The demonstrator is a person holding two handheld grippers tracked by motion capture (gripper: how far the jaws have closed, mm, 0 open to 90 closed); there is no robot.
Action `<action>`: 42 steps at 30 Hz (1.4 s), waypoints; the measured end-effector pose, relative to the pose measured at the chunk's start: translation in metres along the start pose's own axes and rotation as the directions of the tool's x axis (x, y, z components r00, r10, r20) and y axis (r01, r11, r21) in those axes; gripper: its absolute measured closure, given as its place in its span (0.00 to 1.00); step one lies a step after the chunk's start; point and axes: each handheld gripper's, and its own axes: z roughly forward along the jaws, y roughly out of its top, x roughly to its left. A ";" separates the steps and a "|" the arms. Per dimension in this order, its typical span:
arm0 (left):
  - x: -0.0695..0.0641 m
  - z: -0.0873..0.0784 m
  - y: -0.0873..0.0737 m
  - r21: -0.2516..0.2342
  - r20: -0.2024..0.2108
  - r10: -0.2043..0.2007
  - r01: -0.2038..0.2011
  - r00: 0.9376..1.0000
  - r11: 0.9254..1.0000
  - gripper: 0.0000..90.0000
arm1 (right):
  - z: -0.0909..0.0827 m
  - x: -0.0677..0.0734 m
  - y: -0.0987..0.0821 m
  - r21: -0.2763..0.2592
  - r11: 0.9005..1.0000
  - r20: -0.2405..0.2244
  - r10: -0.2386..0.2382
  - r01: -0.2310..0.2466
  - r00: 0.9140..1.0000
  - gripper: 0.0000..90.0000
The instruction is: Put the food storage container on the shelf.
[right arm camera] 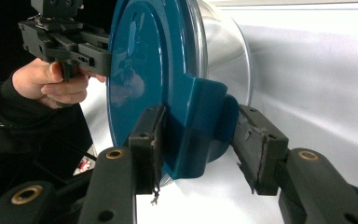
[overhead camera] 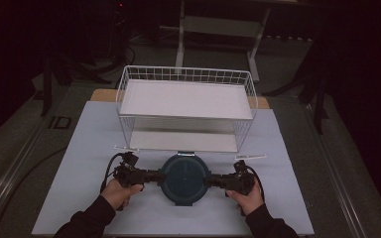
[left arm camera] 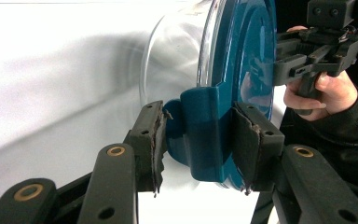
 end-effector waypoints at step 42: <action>-0.035 -0.009 0.027 -0.092 -0.085 0.136 -0.144 0.987 0.985 0.63 | -0.022 0.015 0.024 -0.127 0.990 0.017 -0.057 0.059 0.998 0.63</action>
